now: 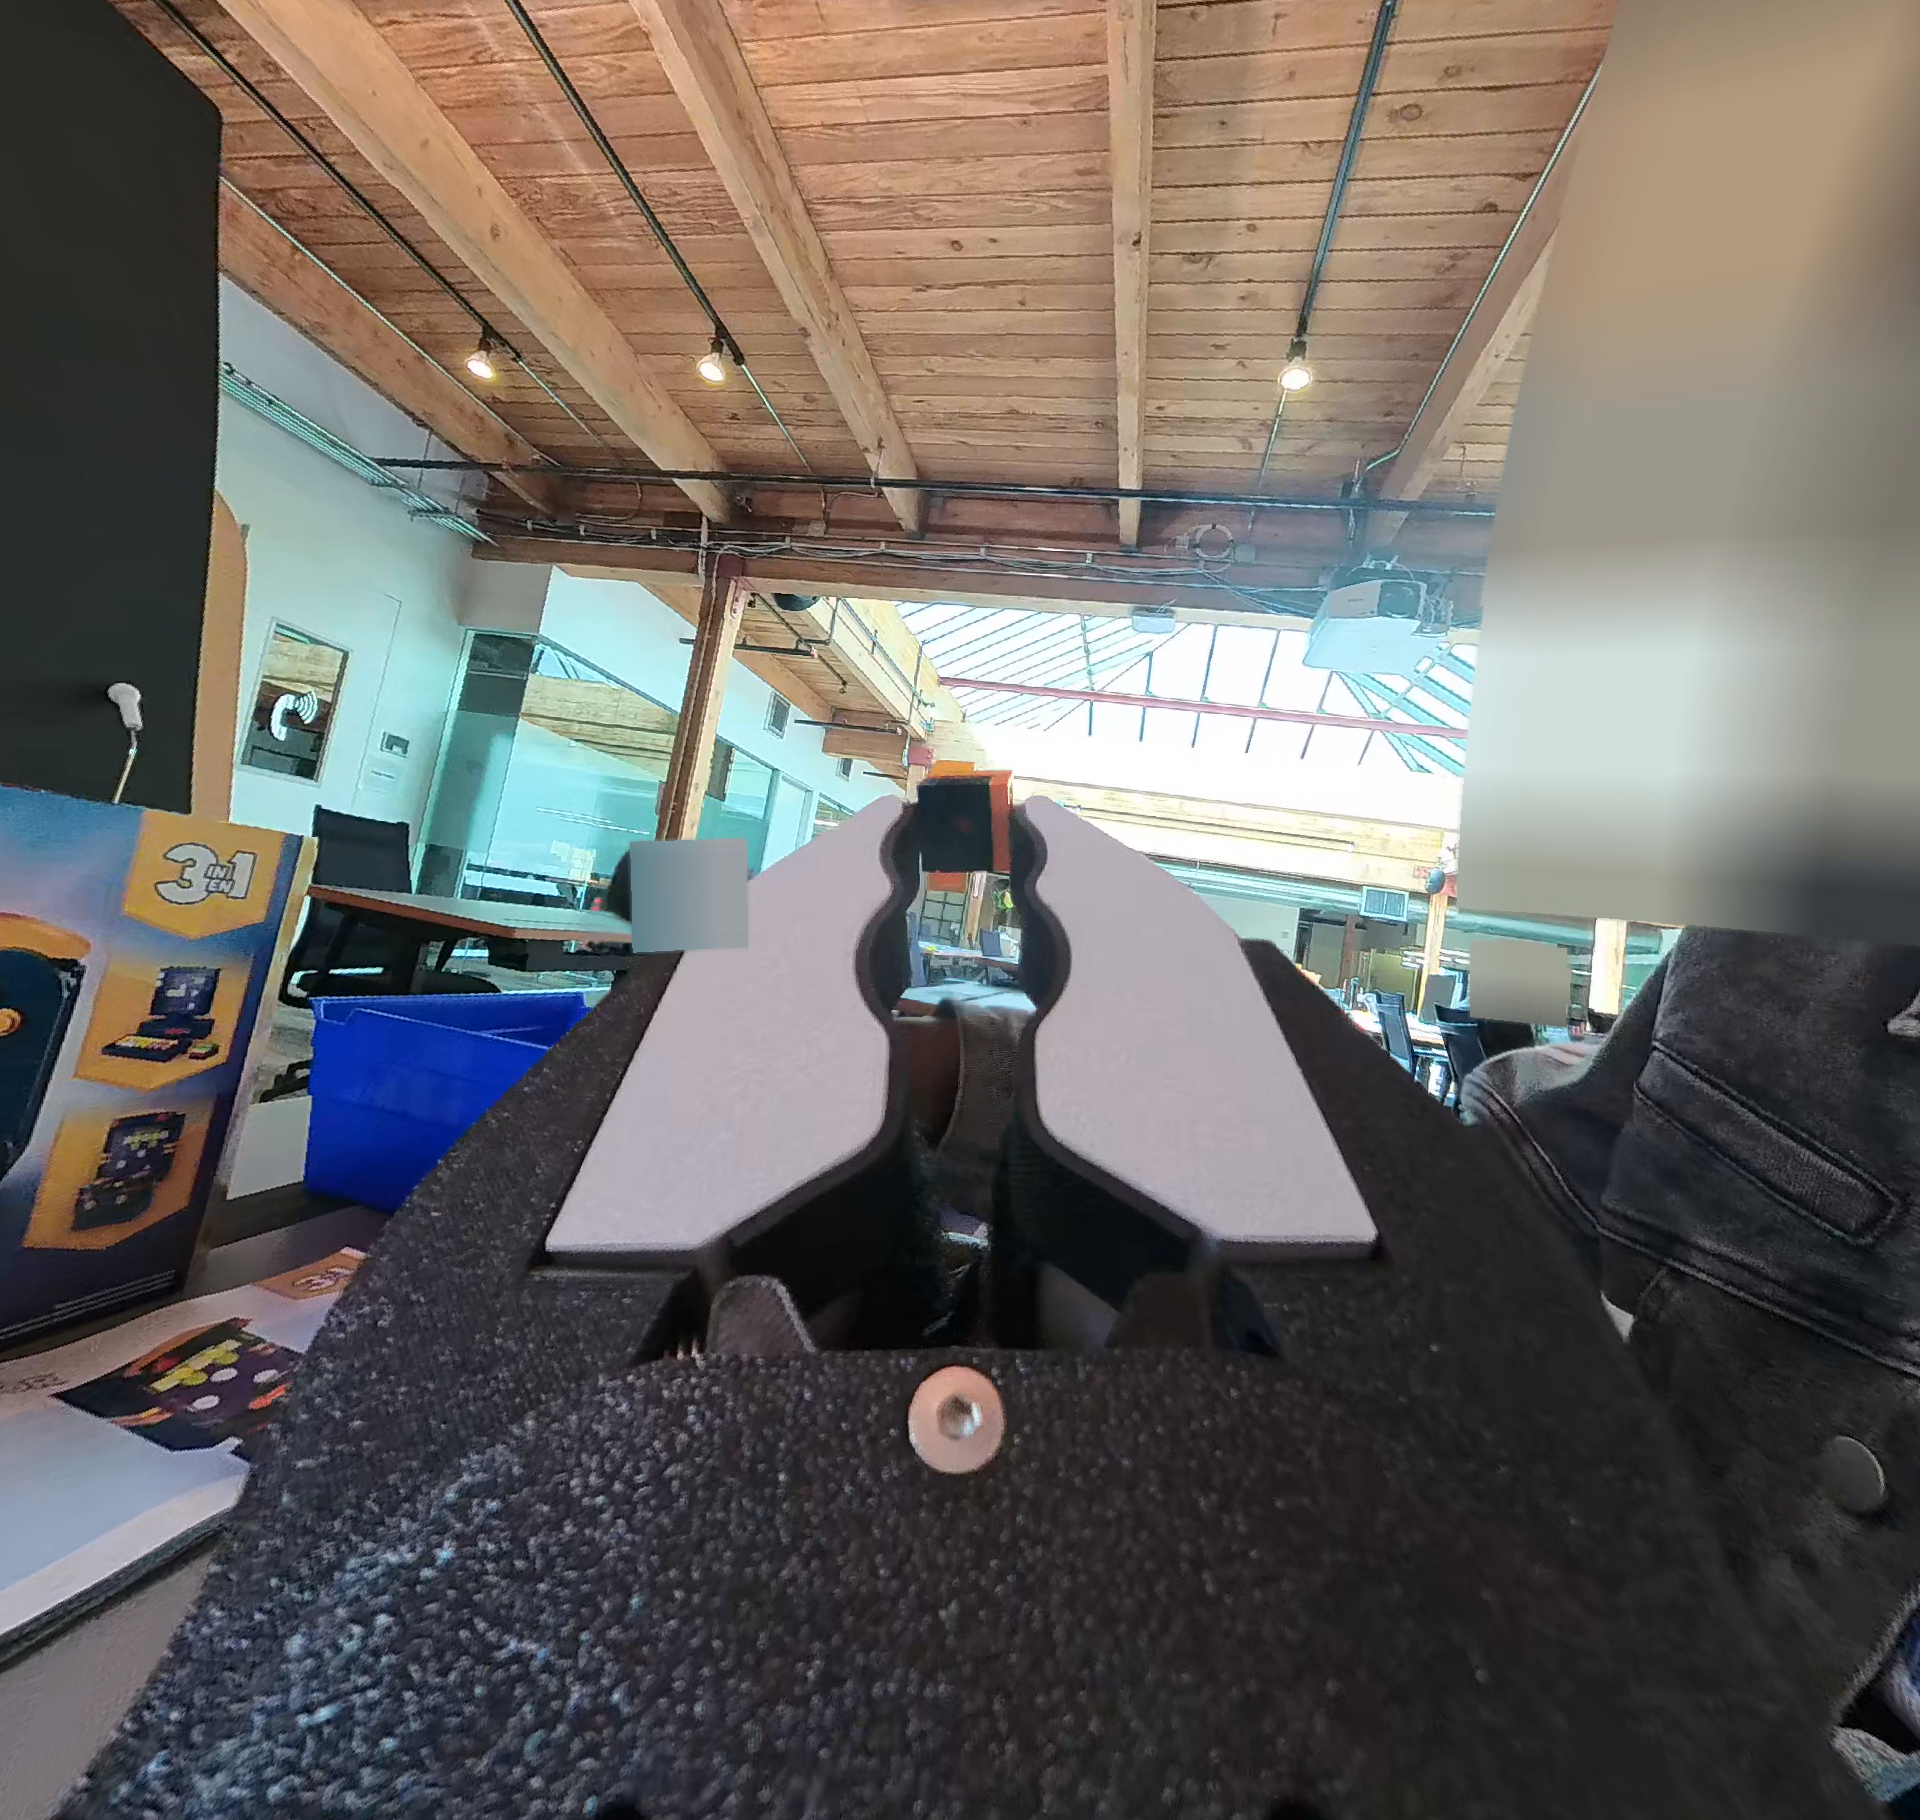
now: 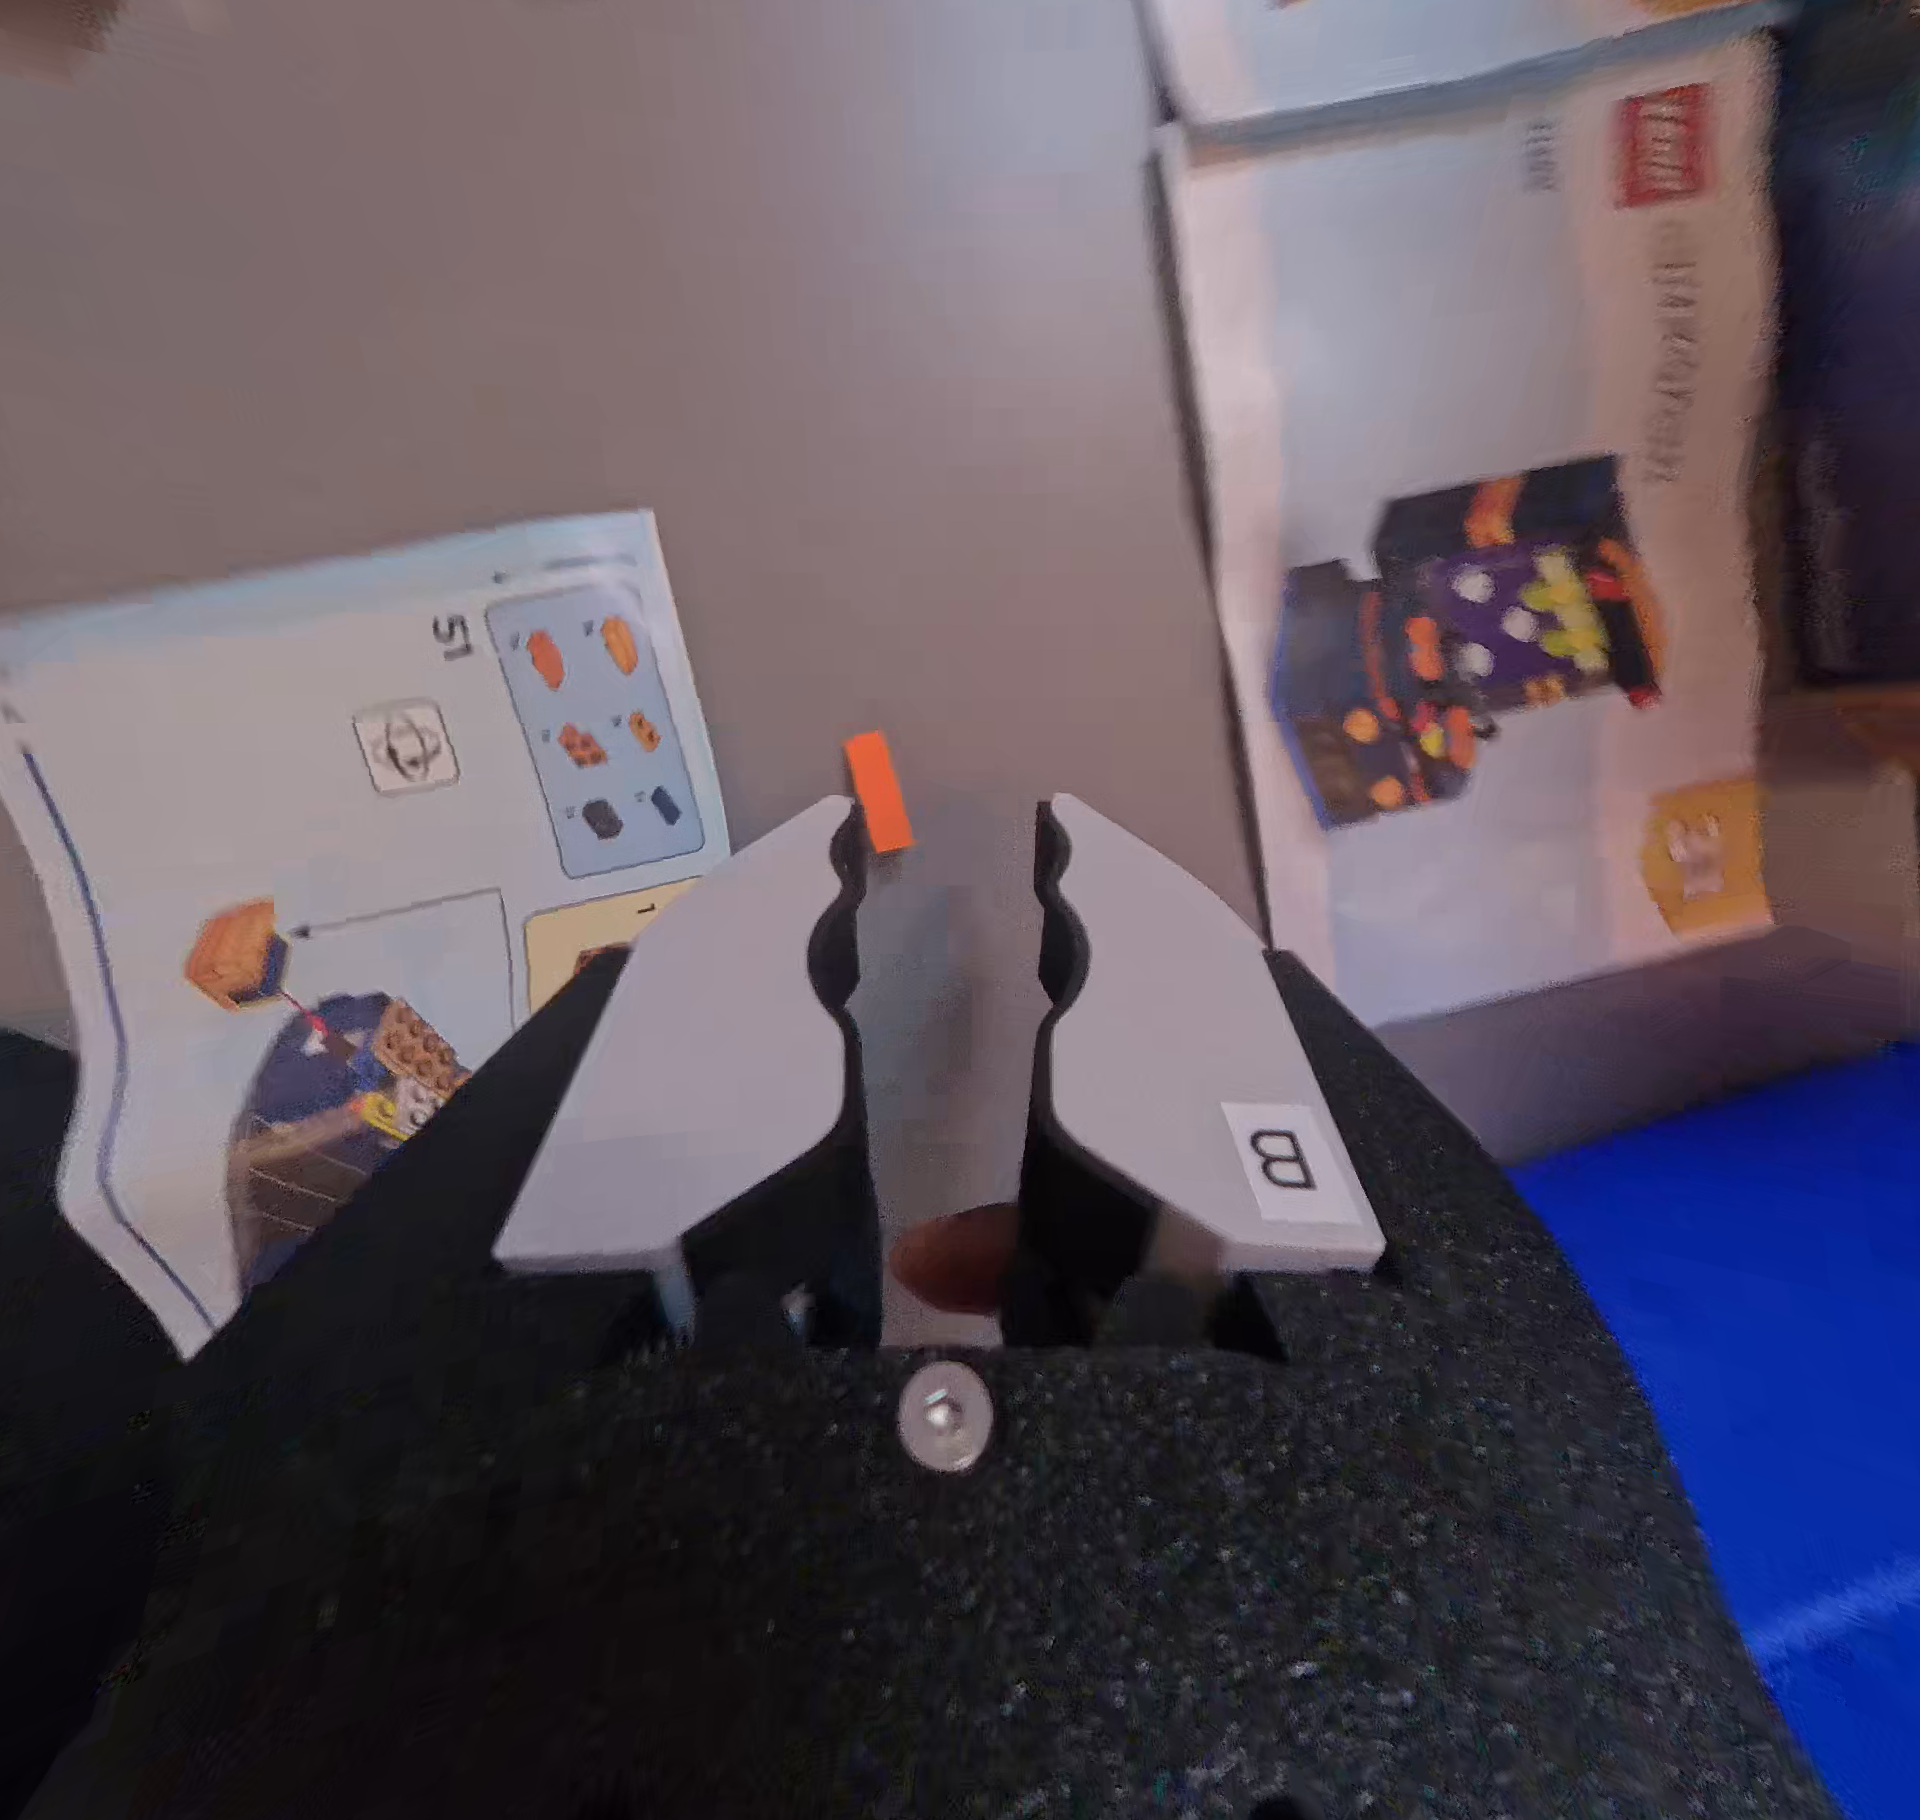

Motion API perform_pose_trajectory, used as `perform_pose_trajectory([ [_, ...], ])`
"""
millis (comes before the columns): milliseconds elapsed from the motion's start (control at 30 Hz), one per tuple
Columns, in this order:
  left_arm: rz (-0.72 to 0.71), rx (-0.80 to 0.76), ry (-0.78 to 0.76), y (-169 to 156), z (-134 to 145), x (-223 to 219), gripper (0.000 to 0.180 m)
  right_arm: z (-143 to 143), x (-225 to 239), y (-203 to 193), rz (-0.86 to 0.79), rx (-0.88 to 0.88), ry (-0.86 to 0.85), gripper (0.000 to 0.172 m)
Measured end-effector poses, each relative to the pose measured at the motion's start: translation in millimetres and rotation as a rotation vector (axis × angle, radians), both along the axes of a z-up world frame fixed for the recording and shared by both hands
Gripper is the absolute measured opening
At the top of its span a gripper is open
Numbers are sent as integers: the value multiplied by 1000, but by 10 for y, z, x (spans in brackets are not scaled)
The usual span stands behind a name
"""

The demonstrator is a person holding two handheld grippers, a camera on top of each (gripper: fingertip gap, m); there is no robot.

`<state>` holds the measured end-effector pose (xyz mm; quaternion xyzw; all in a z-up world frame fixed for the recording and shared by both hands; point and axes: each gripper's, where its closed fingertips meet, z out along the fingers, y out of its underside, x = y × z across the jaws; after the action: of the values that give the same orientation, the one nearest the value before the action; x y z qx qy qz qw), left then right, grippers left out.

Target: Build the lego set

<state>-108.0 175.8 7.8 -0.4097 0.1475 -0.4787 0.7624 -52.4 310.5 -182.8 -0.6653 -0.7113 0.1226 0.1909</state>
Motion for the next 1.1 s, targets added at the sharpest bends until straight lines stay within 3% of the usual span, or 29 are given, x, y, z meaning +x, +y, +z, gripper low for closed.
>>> perform_pose_trajectory([
  [67,1,2,1,-4,6,1,15,107,44,-35,-109,-48,65,16],
  [100,2,4,6,-5,6,8,15,109,65,-135,-138,-106,89,1],
  [133,5,5,13,-6,3,15,15,75,82,-257,-151,-174,98,0],
  [200,10,8,23,-6,-2,27,15,-65,119,-420,-170,-273,72,0],
  [300,6,11,25,-12,1,36,15,-264,128,-309,-230,-238,24,10],
  [600,31,7,28,18,-16,-16,15,-217,-221,-55,-204,-233,98,33],
  [767,50,14,2,23,8,-76,15,-143,-217,49,-235,-139,160,25],
  [967,56,10,13,42,-18,-78,16,-262,-349,136,-181,-87,160,22],
  [1033,49,4,0,47,-17,-89,16,-290,-371,161,-167,-62,168,8],
  [1100,40,0,-13,48,-15,-95,15,-267,-369,152,-139,-44,188,7],
])
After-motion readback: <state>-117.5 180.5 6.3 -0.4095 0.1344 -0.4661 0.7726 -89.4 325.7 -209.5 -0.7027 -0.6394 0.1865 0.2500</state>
